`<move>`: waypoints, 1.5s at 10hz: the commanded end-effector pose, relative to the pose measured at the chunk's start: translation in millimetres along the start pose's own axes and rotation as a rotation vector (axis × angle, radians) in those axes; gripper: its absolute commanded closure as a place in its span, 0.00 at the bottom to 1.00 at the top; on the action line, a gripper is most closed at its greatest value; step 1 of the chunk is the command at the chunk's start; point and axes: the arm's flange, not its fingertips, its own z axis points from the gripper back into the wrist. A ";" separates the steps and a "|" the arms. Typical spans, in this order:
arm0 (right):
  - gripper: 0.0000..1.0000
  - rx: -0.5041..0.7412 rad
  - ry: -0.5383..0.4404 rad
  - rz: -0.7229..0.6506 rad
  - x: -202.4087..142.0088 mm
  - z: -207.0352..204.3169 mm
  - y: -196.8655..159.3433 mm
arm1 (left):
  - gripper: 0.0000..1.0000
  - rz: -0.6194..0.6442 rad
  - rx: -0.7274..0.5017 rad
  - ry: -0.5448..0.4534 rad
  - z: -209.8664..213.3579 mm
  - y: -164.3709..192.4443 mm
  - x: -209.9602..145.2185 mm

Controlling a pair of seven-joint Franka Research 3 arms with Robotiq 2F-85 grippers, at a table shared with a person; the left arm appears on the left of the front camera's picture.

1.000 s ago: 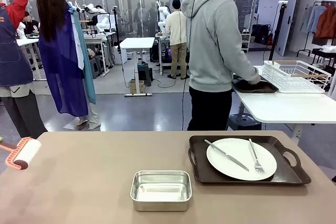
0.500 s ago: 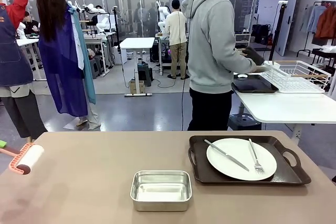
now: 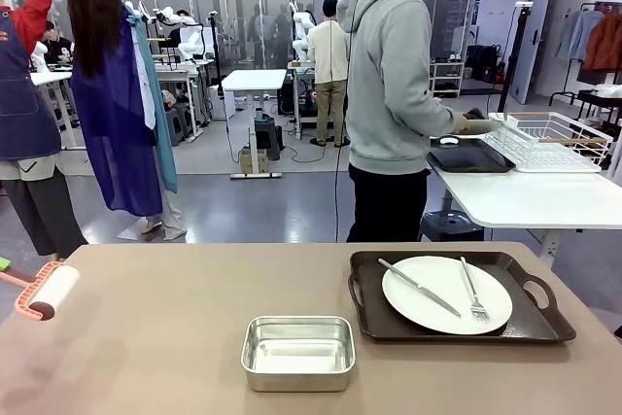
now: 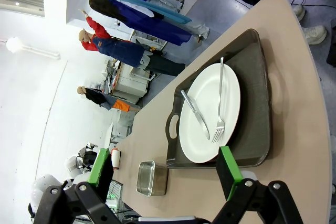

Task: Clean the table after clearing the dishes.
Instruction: Place the Lint Roller back on top of the Airtight Container.

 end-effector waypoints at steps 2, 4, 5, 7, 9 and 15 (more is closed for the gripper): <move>0.00 0.005 -0.005 0.006 -3.3 -0.5 3.2 | 0.79 0.000 0.000 0.000 0.0 0.0 0.0; 0.00 0.005 -0.005 0.006 -3.3 -0.5 3.2 | 0.79 -0.347 0.187 0.063 -1.0 -109.2 42.7; 0.00 0.005 -0.005 0.006 -3.3 -0.5 3.2 | 0.79 -0.486 0.177 0.063 -5.8 -165.4 53.9; 0.00 0.005 -0.005 0.006 -3.3 -0.5 3.2 | 0.79 -0.728 0.273 0.249 -53.3 -281.2 63.2; 0.00 0.005 -0.005 0.006 -3.3 -0.5 3.2 | 0.79 -0.890 0.335 0.396 -118.0 -365.7 46.2; 0.00 0.005 -0.005 0.006 -3.3 -0.5 3.2 | 0.79 -1.320 0.523 0.760 -315.8 -511.2 -61.7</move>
